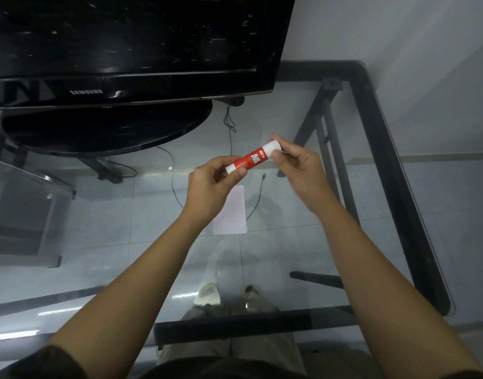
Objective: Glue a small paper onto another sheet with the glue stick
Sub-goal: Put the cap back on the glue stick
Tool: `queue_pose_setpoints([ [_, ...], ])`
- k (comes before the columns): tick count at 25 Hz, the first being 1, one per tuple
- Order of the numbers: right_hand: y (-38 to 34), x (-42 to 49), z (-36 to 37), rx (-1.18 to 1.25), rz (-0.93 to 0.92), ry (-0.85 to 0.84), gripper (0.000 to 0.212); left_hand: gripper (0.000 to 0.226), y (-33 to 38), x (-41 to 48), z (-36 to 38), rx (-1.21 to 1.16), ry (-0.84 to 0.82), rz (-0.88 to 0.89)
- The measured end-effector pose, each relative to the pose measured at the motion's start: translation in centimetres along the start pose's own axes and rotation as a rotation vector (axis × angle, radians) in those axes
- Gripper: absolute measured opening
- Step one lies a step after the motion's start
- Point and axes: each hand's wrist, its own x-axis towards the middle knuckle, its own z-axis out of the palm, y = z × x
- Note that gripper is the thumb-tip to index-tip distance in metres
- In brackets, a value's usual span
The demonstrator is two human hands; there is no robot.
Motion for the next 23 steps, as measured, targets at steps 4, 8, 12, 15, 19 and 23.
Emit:
queue_pose_setpoints([
  [4, 0.1, 0.0, 0.3, 0.011, -0.007, 0.007, 0.036, 0.034, -0.1, 0.2, -0.1, -0.040, -0.008, -0.012],
  [8, 0.6, -0.4, 1.8, 0.247, 0.100, -0.027, 0.032, 0.029, -0.6, 0.1, 0.3, -0.129, -0.015, 0.040],
  [12, 1.8, -0.4, 3.1, 0.153, 0.137, -0.034, 0.007, 0.038, -2.8, -0.4, 1.2, 0.056, -0.052, 0.043],
  [15, 3.4, -0.4, 2.8, -0.180, 0.002, 0.093, 0.007, 0.046, -6.1, -2.4, 0.7, 0.372, 0.011, 0.046],
  [19, 6.8, -1.3, 2.3, -0.499, -0.077, 0.076, 0.025, 0.054, -11.0, -5.9, -0.9, 0.789, -0.017, 0.014],
  [23, 8.8, -1.8, 2.2, -0.511, -0.011, 0.075, 0.033, 0.061, -13.0, -6.9, -1.5, 0.958, -0.105, -0.024],
])
